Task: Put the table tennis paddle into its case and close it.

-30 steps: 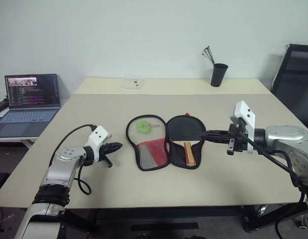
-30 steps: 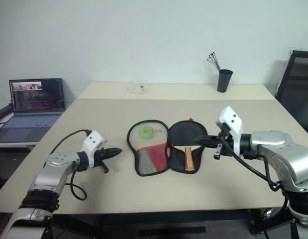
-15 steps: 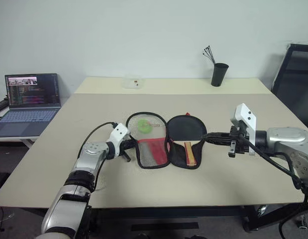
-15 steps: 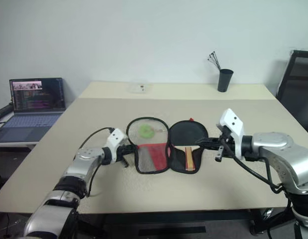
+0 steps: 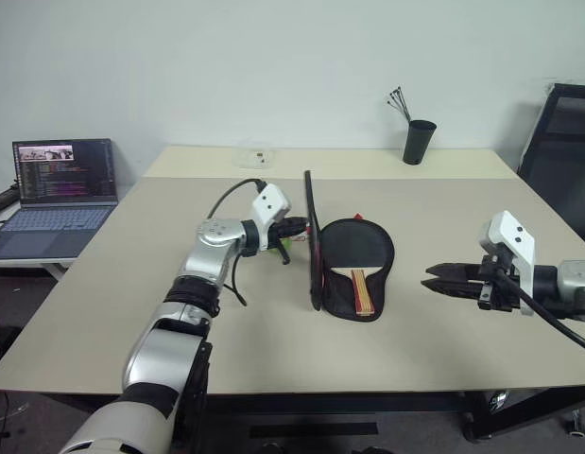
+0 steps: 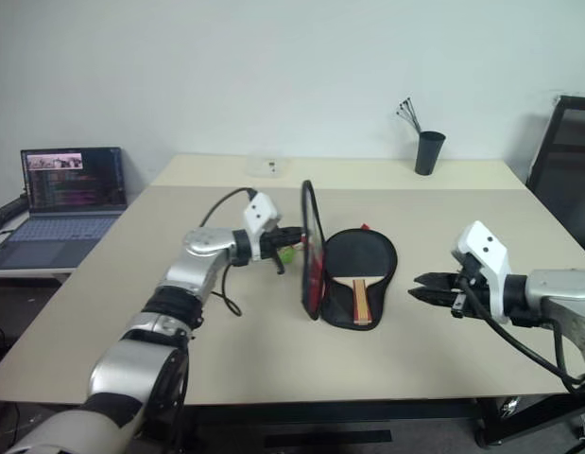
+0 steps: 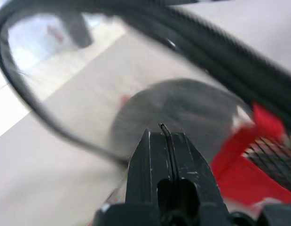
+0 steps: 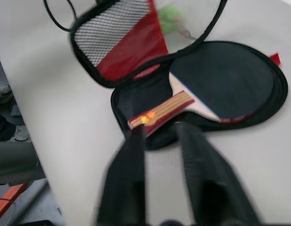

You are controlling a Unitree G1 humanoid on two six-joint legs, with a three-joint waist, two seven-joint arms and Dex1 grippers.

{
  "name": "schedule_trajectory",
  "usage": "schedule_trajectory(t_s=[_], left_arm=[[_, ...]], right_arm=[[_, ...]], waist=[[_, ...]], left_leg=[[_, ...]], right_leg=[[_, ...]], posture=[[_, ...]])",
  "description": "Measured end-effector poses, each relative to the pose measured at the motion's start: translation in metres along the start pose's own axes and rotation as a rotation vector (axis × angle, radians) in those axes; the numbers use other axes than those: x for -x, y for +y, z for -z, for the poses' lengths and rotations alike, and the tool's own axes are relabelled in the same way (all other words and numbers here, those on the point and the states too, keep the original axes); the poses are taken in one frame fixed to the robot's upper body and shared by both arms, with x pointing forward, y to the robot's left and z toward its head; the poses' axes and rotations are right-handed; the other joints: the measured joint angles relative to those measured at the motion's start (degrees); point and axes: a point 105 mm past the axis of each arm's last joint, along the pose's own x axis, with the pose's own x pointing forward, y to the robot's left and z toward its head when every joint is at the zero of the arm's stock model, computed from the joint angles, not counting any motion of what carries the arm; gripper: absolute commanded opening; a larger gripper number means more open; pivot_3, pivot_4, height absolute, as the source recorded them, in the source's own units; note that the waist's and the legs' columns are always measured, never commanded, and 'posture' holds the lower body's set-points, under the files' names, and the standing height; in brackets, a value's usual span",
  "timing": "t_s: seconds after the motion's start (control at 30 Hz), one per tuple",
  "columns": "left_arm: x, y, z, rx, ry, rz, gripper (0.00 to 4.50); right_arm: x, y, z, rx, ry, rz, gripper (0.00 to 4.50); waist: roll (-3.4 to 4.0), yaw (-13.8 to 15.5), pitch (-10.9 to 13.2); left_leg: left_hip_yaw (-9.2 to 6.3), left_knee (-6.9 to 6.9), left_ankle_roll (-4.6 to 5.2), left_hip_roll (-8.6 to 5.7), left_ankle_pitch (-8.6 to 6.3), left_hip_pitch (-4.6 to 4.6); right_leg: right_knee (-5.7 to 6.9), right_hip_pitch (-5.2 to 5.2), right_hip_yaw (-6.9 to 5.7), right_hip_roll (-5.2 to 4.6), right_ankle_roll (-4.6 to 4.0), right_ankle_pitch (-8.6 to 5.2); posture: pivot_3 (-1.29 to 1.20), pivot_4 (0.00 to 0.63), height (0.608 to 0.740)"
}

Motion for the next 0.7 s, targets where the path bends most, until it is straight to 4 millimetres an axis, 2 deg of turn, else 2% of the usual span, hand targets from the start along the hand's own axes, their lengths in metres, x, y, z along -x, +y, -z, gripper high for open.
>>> schedule_trajectory(t_s=[0.2,0.4,0.57,0.7], left_arm=[[-0.036,-0.022,-0.011,-0.004,-0.021,0.089,0.0],[-0.048,-0.032,-0.003,0.018,-0.004,0.103,0.0],[-0.043,-0.029,0.0,0.023,0.005,0.097,0.0],[-0.033,-0.027,0.012,0.04,0.017,0.08,0.0]], right_arm=[[0.008,0.004,0.004,-0.021,0.007,0.038,4.46],[0.011,0.004,0.009,-0.052,0.015,0.07,4.49],[0.001,0.004,0.013,-0.096,-0.012,0.073,4.49],[-0.011,-0.006,0.014,-0.134,-0.026,0.1,4.49]], waist=[[-0.04,-0.09,0.02],[-0.05,-0.25,0.03],[-0.05,-0.33,0.03],[-0.05,-0.49,0.03]], left_leg=[[0.02,0.01,0.01,-0.05,-0.01,0.0],[0.01,0.01,0.03,-0.05,-0.02,0.01],[0.02,0.01,0.03,-0.06,-0.02,0.01],[0.02,0.02,0.03,-0.06,-0.01,0.01]], right_leg=[[-0.01,0.01,-0.03,0.07,0.08,0.0],[0.0,0.01,-0.04,0.07,0.1,0.0],[0.0,0.01,-0.03,0.07,0.11,0.0],[0.01,0.01,-0.01,0.07,0.11,0.01]], posture=[[0.0,0.15,0.74],[0.0,0.15,0.74],[0.0,0.15,0.74],[0.0,0.15,0.74]])
